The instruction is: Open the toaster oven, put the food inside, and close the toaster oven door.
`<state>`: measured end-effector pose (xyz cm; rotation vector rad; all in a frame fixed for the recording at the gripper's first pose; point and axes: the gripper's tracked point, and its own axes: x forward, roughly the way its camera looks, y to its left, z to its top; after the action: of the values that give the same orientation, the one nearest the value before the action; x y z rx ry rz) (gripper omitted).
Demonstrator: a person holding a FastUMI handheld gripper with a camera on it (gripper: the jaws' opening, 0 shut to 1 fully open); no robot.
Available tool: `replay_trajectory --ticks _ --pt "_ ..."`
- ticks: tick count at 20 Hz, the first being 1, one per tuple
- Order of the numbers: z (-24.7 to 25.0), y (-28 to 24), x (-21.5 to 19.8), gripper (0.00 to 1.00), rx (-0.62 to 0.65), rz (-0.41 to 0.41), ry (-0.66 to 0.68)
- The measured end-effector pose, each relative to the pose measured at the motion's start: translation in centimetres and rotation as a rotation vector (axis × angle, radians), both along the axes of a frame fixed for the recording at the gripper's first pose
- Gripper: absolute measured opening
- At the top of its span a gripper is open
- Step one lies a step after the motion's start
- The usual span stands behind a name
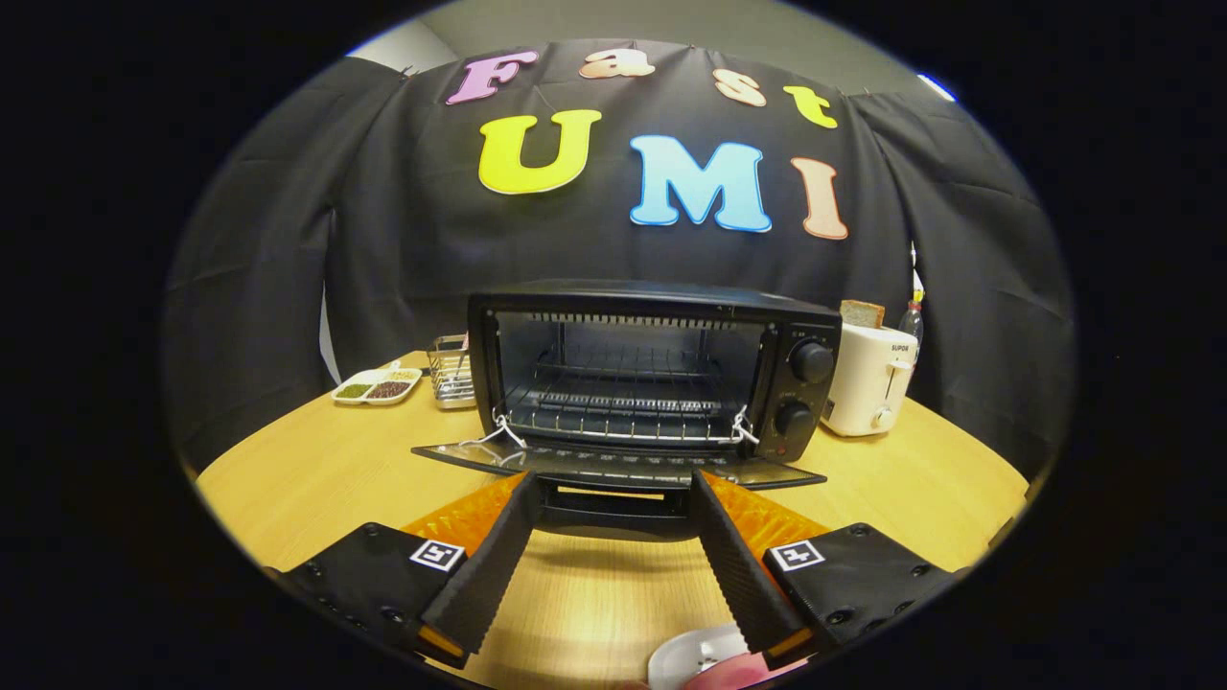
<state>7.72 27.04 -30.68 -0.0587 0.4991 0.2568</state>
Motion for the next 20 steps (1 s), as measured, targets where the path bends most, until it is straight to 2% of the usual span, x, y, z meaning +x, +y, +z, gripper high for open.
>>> replay_trajectory --ticks 3,8,14,20 --pt "-0.9 -0.3 -0.8 1.00 0.005 0.023 0.046" --pt "0.9 -1.1 -2.4 1.00 0.031 0.036 0.068" --pt "3.4 -4.7 -4.3 1.00 0.082 0.042 0.158" --pt "4.0 -9.2 -5.8 0.98 0.096 0.138 0.300"
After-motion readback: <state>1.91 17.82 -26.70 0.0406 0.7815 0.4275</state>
